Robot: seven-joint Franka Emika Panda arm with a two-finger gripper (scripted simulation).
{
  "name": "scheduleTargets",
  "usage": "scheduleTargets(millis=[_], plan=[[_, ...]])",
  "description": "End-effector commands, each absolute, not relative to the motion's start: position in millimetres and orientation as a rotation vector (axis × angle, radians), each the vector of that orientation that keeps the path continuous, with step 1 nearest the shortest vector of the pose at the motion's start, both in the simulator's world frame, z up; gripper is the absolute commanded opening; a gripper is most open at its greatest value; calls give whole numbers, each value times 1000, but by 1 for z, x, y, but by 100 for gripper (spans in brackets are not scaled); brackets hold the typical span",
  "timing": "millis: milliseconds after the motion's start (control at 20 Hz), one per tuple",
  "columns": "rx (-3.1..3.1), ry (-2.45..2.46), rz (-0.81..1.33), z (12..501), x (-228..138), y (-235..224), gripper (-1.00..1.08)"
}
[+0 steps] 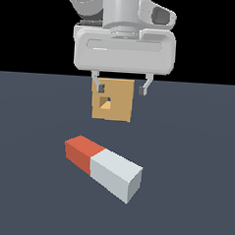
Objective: Insert the peg into the horizontal hole in a box.
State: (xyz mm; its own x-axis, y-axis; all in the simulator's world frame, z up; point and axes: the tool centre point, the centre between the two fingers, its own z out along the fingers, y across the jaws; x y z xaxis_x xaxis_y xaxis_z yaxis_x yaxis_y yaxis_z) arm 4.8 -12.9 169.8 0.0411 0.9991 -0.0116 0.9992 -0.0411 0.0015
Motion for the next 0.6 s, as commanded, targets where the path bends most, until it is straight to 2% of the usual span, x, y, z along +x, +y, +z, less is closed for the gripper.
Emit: scheduleTargets(millis=[0, 550], plan=[[2260, 2169, -11, 170, 5, -13, 100], [2180, 2250, -10, 163, 1, -19, 100]])
